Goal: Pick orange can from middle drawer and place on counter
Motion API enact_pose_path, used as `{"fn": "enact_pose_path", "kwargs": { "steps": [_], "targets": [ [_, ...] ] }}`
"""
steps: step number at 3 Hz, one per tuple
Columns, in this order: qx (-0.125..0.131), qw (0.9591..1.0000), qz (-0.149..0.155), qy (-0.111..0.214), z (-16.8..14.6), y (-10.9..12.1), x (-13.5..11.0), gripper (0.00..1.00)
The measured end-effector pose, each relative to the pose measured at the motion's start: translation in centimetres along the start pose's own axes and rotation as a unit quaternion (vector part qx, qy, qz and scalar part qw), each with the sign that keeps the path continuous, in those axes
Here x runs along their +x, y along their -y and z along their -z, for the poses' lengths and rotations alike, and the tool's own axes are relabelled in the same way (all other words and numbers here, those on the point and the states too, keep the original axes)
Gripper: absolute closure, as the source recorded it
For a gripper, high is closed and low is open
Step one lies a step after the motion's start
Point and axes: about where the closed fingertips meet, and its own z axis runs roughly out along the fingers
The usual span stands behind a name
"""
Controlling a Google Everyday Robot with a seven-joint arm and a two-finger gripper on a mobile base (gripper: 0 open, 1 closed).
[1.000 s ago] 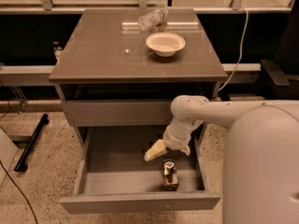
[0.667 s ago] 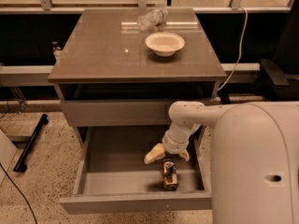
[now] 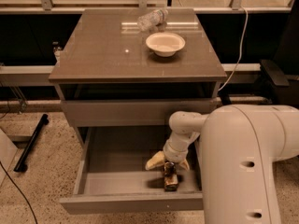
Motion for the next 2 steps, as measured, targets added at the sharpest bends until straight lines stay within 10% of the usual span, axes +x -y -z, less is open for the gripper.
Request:
{"fn": "enact_pose_path", "kwargs": {
  "steps": [2],
  "targets": [
    [-0.041,0.9966,-0.069,-0.02,-4.8,2.3,0.4,0.41]
  ]
}}
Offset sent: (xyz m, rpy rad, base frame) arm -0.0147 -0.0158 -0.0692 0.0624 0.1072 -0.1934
